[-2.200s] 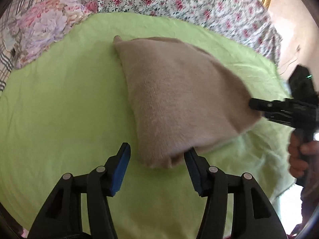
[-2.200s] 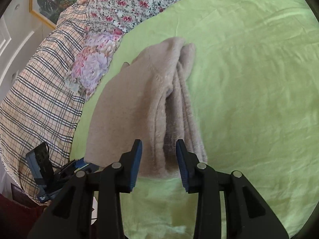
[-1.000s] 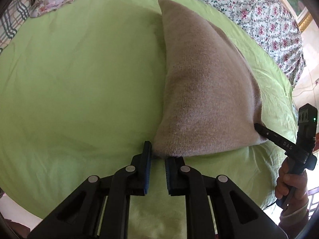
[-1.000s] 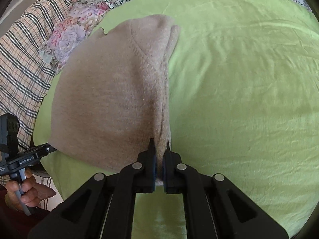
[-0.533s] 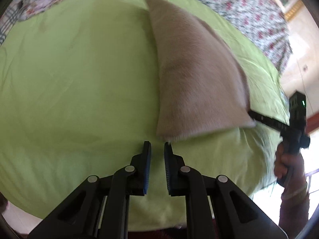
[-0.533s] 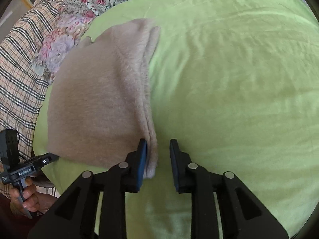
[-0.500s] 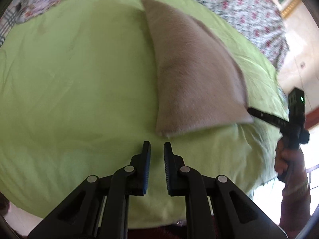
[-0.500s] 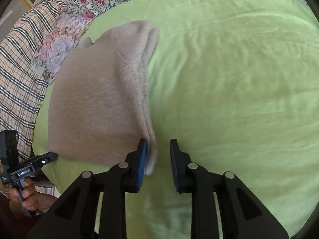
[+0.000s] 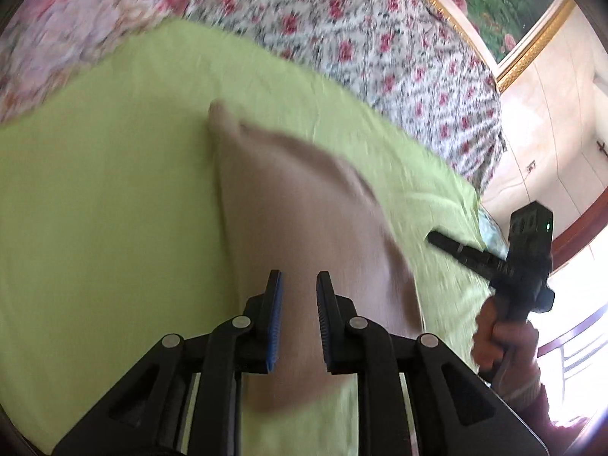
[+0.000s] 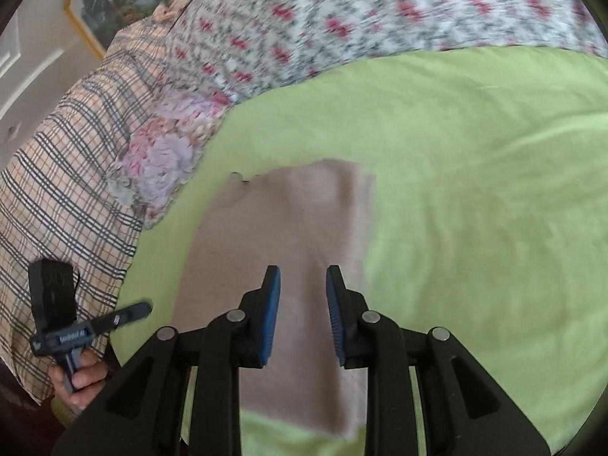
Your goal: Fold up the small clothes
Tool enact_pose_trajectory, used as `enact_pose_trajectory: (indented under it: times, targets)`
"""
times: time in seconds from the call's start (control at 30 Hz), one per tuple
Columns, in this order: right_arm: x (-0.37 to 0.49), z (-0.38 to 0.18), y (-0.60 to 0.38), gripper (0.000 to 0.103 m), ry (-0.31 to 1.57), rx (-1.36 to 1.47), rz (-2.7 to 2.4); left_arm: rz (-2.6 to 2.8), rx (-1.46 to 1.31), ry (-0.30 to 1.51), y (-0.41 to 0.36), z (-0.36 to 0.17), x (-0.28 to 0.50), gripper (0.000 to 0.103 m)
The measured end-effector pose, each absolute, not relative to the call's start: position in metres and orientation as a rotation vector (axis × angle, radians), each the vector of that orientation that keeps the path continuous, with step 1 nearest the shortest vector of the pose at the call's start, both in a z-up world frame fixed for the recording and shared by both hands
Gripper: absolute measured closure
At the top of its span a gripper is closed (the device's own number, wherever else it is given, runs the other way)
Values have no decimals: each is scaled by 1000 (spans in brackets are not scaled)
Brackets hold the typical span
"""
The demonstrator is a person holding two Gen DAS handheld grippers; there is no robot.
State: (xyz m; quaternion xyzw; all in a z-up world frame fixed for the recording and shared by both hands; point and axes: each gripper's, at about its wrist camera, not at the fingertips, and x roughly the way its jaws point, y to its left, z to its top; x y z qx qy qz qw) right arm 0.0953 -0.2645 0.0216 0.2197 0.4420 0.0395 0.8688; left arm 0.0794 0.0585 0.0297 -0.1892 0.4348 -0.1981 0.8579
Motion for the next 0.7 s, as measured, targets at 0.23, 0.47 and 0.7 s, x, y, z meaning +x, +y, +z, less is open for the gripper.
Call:
enact_pose_trajectory:
  times: [0.23,0.47,0.7]
  targets:
    - [145,-11,-264,77,1012,441,110,-421,-348,960,34,19,163,88]
    - [165,-56,-283,88,1093,434,99,-418,-313,1058,19,-32,175,88]
    - [150,-46,-284,90,1048,433,79,-400,-289,1030,16,-21,167,91]
